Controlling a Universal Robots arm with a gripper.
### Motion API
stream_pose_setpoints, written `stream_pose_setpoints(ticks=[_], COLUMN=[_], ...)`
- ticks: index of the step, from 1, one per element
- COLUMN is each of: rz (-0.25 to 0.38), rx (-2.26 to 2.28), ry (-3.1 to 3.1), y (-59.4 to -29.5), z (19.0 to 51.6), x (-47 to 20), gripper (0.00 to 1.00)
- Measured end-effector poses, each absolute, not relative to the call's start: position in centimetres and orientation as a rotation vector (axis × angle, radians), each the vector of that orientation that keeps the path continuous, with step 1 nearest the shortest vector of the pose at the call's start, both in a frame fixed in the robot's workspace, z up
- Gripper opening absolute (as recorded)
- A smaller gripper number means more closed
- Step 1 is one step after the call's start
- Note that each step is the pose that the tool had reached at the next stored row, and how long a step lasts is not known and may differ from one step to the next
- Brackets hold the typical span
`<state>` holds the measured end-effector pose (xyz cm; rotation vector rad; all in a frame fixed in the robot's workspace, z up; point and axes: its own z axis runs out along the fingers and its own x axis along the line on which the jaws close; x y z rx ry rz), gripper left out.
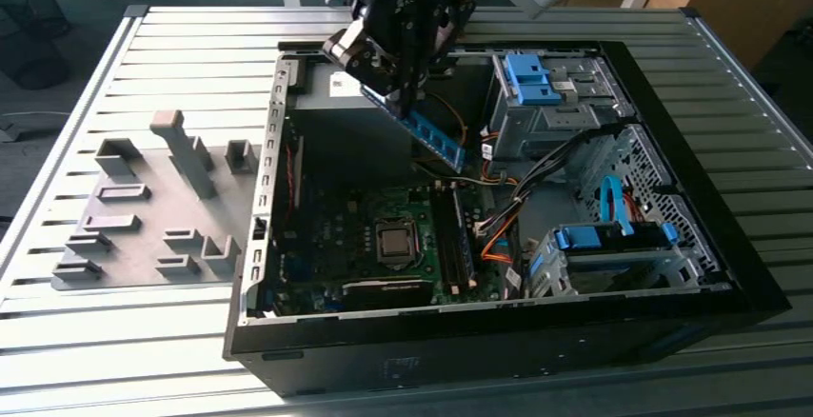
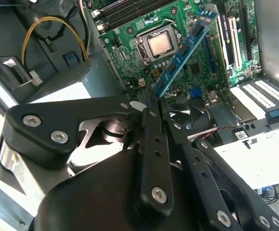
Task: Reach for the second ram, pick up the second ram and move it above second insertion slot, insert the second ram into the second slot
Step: 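Insert the second ram into the second slot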
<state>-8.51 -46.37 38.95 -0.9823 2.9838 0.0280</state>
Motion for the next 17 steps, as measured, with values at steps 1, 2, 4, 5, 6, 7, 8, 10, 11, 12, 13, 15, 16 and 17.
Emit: stream_pose_setpoints(ticks=[1, 2, 4, 5, 6, 7, 8, 10, 11, 12, 13, 15, 16, 17], rz=[0.027, 0.025, 0.022, 0.021, 0.02, 0.019, 0.018, 0.017, 0.016, 0.015, 0.014, 0.013, 0.013, 0.012], rx=[-0.965, -0.942, -0.893, -0.866, -0.84, -0.814, -0.788, -0.736, -0.71, -0.682, -0.655, -0.601, -0.574, -0.547], ry=[2.99, 2.997, 3.013, 3.021, 3.028, 3.035, 3.042, 3.055, 3.062, 3.068, 3.074, 3.085, 3.09, 3.095], y=[-46.37, -46.37, -46.37, -46.37, -46.37, -46.37, -46.37, -46.37, -46.37, -46.37, -46.37, -46.37, -46.37, -46.37], z=[38.95, 38.95, 38.93, 38.91, 38.9, 38.88, 38.87, 38.83, 38.81, 38.79, 38.77, 38.71, 38.69, 38.66], x=[-8.52, -8.52, -8.52, -8.52, -8.52, -8.51, -8.51, -8.51, -8.52, -8.51, -8.51, -8.51, -8.52, -8.51], gripper=[0.14, 0.14, 0.14, 0.14, 0.14, 0.14, 0.14, 0.14, 0.14, 0.14, 0.14, 0.14, 0.14, 0.14])
